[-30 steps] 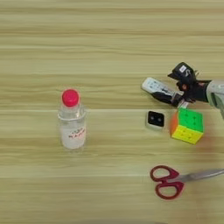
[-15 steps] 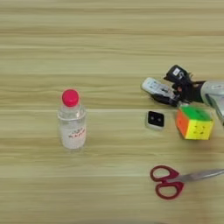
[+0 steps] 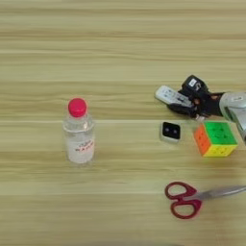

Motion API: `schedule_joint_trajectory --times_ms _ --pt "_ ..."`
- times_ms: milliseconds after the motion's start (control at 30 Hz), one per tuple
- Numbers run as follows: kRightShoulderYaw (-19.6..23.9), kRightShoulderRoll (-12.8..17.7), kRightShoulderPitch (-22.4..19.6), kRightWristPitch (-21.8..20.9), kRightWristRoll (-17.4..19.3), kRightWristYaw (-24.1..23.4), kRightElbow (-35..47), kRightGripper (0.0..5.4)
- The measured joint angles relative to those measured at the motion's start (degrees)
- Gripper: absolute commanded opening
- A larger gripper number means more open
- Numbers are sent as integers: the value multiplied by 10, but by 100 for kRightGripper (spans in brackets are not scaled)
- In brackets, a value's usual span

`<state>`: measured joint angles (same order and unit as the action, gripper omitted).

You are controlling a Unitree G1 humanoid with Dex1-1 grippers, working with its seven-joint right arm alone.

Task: Move the objects on the table

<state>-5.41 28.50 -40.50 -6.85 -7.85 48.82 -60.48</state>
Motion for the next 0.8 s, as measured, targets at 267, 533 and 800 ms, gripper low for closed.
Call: schedule_joint_trajectory --times_ms 267,533,800 --pt "33 -9 0 -1 30 -10 69 289" --pt "25 -35 65 51 69 23 279 289" --pt "-47 -69 131 95 67 57 406 289"
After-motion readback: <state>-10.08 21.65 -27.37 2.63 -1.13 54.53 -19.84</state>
